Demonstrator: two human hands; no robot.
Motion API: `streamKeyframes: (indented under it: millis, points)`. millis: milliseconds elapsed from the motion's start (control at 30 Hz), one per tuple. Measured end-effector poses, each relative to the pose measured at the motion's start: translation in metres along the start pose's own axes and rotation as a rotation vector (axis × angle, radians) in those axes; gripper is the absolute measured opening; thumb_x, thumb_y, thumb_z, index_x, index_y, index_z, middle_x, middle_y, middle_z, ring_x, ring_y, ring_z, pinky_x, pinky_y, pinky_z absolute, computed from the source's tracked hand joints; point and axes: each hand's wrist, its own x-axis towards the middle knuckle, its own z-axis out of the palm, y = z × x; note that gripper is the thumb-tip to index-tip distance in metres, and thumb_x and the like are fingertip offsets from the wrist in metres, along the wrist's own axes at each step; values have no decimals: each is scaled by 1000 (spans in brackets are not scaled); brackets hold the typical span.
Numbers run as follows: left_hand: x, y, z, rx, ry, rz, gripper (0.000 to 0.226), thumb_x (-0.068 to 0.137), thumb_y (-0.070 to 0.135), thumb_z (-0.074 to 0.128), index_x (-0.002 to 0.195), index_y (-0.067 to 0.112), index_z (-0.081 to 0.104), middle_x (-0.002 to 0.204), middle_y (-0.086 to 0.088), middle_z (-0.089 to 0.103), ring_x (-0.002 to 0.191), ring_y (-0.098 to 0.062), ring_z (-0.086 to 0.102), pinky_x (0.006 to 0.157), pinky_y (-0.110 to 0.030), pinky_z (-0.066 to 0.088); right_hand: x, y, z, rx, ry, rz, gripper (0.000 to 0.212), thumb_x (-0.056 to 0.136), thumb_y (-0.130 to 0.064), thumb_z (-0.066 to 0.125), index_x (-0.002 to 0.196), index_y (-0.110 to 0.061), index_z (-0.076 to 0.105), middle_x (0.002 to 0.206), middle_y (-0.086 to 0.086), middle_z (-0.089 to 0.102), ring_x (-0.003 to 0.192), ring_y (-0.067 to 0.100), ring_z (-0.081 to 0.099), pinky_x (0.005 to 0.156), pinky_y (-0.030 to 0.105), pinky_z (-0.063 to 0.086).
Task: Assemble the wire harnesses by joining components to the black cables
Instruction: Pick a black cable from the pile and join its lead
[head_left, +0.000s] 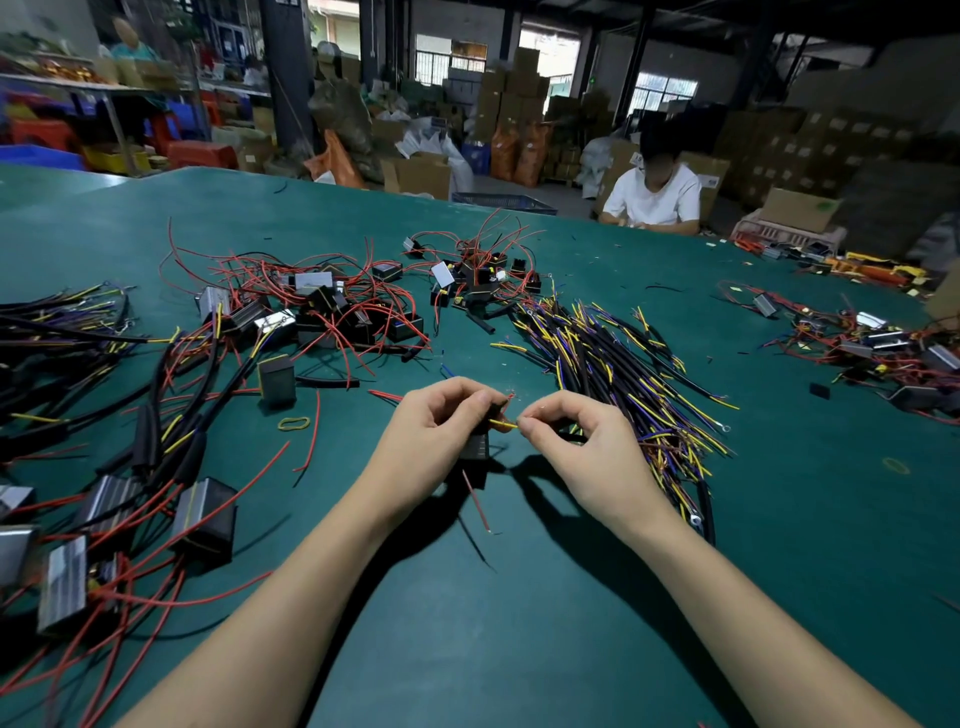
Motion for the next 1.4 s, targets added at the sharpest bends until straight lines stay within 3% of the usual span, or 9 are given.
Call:
streamKeyframes:
  millis: [133, 233, 300, 567, 733, 967, 1233, 1300, 1400]
  points:
    - [0, -2, 1, 39, 1, 23, 5, 89, 12, 63, 87, 14, 67, 76, 5, 71, 71, -1, 63, 68, -13, 47, -1, 3, 0, -2, -2, 3, 12, 87, -16, 67, 87, -27, 71, 81, -13, 70, 82, 4, 62, 96, 38, 44]
    - [1, -3, 1, 67, 13, 40, 9, 87, 8, 65, 85, 17, 67, 75, 6, 71, 71, -2, 63, 69, -13, 47, -3, 5, -3, -3, -5, -33, 14, 87, -12, 66, 89, -25, 72, 79, -14, 68, 75, -4, 58, 79, 16, 43]
    - [0, -3, 1, 79, 9, 47, 11, 87, 7, 66, 84, 17, 66, 74, 8, 70, 71, -3, 62, 69, -15, 48, -2, 4, -4, 0, -33, -37, 14, 88, -10, 65, 87, -22, 72, 77, -14, 68, 73, -5, 57, 74, 10, 41]
    - [0, -4, 3, 120, 13, 41, 15, 85, 6, 67, 80, 21, 65, 73, 10, 67, 64, 0, 57, 66, -13, 45, 0, 4, -21, 165, -240, 73, 18, 92, -8, 60, 89, -22, 72, 86, -5, 73, 81, 7, 61, 78, 20, 47]
    - [-1, -5, 3, 119, 2, 27, 8, 84, 7, 68, 81, 15, 68, 70, 11, 66, 61, -2, 56, 63, -16, 44, 0, 4, -11, 181, -130, 108, 9, 87, -11, 67, 81, -15, 73, 72, -8, 68, 67, 0, 56, 69, 12, 43]
    - [-3, -5, 3, 128, -1, 59, 6, 84, 9, 69, 80, 13, 70, 66, 11, 66, 55, -2, 51, 57, -14, 41, -3, 4, -4, 204, -46, 124, 11, 85, -15, 70, 76, -22, 73, 67, -14, 68, 64, -5, 55, 63, 7, 38]
    - [-3, -3, 4, 149, 0, 88, 8, 83, 14, 71, 75, 16, 69, 62, 3, 63, 53, -7, 48, 53, -18, 39, -4, -2, -3, 181, 3, 96, 8, 84, -13, 70, 81, -18, 75, 80, -6, 73, 80, 3, 64, 80, 18, 46]
    - [-4, -1, 4, 140, -6, 106, 9, 82, 17, 73, 74, 15, 69, 62, -7, 64, 53, -9, 47, 53, -20, 39, -5, -3, -3, 169, -2, 99, 6, 84, -14, 70, 82, -16, 75, 81, -4, 74, 81, 4, 64, 82, 20, 46]
    - [-5, 1, 5, 177, -3, 129, 11, 82, 17, 73, 73, 13, 68, 58, -4, 60, 51, -8, 43, 51, -18, 36, -5, -4, -5, 147, -6, 75, 5, 84, -13, 70, 83, -14, 75, 80, -4, 73, 79, 4, 63, 80, 19, 46]
